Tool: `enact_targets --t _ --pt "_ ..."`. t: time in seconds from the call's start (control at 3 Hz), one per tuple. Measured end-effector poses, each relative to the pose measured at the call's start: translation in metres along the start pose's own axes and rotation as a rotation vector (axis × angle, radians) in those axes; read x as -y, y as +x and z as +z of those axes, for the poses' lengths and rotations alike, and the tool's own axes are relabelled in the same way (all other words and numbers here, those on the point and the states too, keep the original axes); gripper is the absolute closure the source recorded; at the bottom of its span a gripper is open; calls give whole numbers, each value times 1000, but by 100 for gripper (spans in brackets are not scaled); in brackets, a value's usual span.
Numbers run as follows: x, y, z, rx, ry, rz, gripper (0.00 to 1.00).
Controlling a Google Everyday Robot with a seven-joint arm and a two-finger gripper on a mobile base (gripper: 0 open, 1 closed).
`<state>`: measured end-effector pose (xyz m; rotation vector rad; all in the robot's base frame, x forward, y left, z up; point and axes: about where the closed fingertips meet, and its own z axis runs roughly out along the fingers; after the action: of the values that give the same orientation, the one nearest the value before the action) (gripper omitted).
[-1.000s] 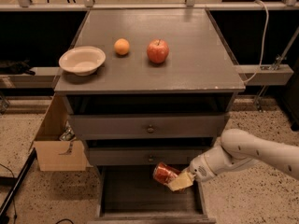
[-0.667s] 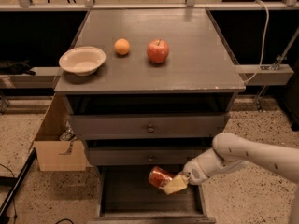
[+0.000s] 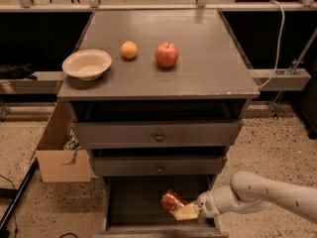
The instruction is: Place coke can into bottom drawer
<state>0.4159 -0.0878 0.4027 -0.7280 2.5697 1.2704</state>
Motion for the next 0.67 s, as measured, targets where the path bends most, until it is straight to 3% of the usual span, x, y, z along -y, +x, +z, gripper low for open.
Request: enact_targets --t 0.33,0.67 --pt "44 1 6 111 100 73 100" --pt "44 1 6 111 102 72 100"
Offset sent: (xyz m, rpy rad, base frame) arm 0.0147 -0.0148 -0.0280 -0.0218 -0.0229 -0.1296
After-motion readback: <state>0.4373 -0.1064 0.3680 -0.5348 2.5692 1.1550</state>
